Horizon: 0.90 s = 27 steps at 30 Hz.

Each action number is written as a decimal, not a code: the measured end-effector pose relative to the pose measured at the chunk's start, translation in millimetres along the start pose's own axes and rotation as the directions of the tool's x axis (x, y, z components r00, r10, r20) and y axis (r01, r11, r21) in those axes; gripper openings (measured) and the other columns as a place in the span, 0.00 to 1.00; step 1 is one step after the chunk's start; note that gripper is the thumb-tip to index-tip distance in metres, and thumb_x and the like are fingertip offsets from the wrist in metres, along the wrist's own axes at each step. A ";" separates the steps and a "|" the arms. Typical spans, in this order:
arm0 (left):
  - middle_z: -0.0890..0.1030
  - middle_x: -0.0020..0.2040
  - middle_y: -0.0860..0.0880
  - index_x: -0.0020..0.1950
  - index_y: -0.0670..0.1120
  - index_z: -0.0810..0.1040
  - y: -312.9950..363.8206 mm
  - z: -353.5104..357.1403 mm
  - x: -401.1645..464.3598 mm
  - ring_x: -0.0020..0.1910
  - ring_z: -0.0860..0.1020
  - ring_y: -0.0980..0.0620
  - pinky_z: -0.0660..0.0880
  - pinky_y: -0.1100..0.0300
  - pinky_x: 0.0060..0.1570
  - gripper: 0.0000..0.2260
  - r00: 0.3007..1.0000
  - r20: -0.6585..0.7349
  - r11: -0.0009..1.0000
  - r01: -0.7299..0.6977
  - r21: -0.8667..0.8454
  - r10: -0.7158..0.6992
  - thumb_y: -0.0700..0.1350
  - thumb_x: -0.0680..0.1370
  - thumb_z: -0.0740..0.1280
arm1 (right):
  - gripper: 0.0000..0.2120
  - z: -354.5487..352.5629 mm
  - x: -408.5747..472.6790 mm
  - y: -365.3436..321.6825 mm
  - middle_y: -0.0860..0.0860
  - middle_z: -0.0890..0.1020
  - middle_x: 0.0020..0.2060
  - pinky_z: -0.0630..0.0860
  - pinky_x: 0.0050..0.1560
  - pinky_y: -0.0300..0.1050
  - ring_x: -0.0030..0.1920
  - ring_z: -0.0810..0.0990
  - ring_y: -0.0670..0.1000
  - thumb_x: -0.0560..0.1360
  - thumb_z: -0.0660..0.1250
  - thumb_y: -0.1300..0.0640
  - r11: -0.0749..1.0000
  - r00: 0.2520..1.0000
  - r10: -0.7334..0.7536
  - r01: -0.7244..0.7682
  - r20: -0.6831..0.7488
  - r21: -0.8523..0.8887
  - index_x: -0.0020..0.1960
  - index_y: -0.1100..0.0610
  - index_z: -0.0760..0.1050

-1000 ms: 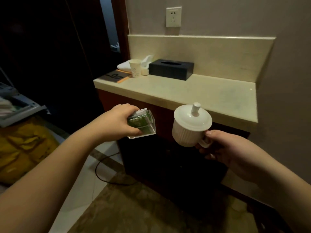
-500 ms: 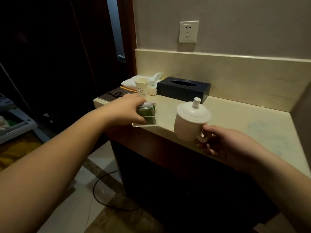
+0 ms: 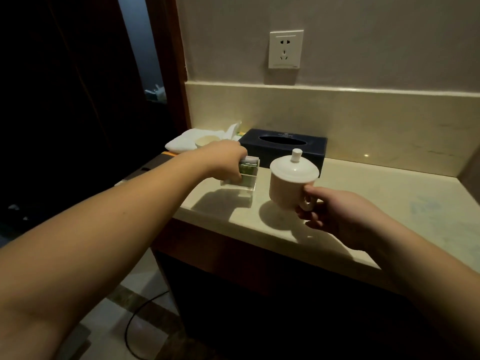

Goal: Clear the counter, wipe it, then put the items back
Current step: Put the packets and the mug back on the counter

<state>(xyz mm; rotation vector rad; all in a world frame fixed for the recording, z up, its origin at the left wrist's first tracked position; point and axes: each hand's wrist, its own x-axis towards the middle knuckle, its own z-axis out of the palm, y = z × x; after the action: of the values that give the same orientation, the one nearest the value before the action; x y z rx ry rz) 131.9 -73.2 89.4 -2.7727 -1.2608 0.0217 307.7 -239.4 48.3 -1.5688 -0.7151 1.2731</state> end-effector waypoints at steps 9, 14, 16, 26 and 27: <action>0.76 0.53 0.47 0.57 0.47 0.77 -30.3 16.2 58.9 0.50 0.75 0.47 0.75 0.51 0.53 0.16 0.990 0.016 0.989 -0.142 0.041 0.142 0.52 0.73 0.73 | 0.18 37.4 42.8 -5.5 0.59 0.78 0.50 0.75 0.40 0.41 0.41 0.77 0.51 0.79 0.62 0.49 0.997 0.990 0.014 -0.002 -0.139 0.083 0.63 0.59 0.67; 0.72 0.53 0.47 0.56 0.47 0.77 -39.7 22.7 77.2 0.50 0.69 0.47 0.67 0.53 0.49 0.16 0.979 0.013 0.970 -0.205 0.134 0.205 0.54 0.73 0.72 | 0.20 57.5 62.7 -5.4 0.60 0.78 0.52 0.75 0.44 0.44 0.48 0.78 0.54 0.78 0.63 0.48 0.995 0.974 0.031 -0.009 -0.224 0.100 0.64 0.60 0.68; 0.70 0.50 0.48 0.55 0.48 0.77 -40.9 25.3 80.9 0.49 0.68 0.47 0.66 0.54 0.47 0.16 0.975 0.024 0.964 -0.220 0.147 0.219 0.55 0.73 0.72 | 0.19 65.6 67.1 -6.2 0.59 0.78 0.52 0.75 0.44 0.44 0.48 0.78 0.54 0.79 0.63 0.48 0.992 0.969 0.040 -0.009 -0.243 0.128 0.63 0.60 0.68; 0.71 0.47 0.48 0.49 0.49 0.71 -50.5 35.8 98.5 0.48 0.67 0.46 0.64 0.53 0.48 0.11 0.971 -0.009 0.959 -0.235 0.157 0.239 0.51 0.75 0.70 | 0.24 93.6 84.8 -8.0 0.58 0.77 0.56 0.73 0.59 0.50 0.55 0.76 0.56 0.79 0.61 0.47 0.996 0.926 0.033 0.002 -0.377 0.093 0.70 0.58 0.66; 0.70 0.47 0.48 0.50 0.48 0.71 -50.9 36.5 99.0 0.50 0.67 0.45 0.63 0.53 0.49 0.10 0.970 -0.014 0.959 -0.237 0.156 0.242 0.50 0.75 0.70 | 0.23 96.2 85.6 -8.9 0.58 0.77 0.55 0.73 0.58 0.50 0.53 0.76 0.55 0.79 0.61 0.47 0.996 0.921 0.030 0.007 -0.388 0.094 0.68 0.59 0.67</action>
<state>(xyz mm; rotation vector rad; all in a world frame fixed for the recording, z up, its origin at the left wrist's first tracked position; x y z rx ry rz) 156.8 37.5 60.5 -2.7604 -0.8684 0.0867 241.6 -131.3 23.3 -1.6828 -0.3872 0.9447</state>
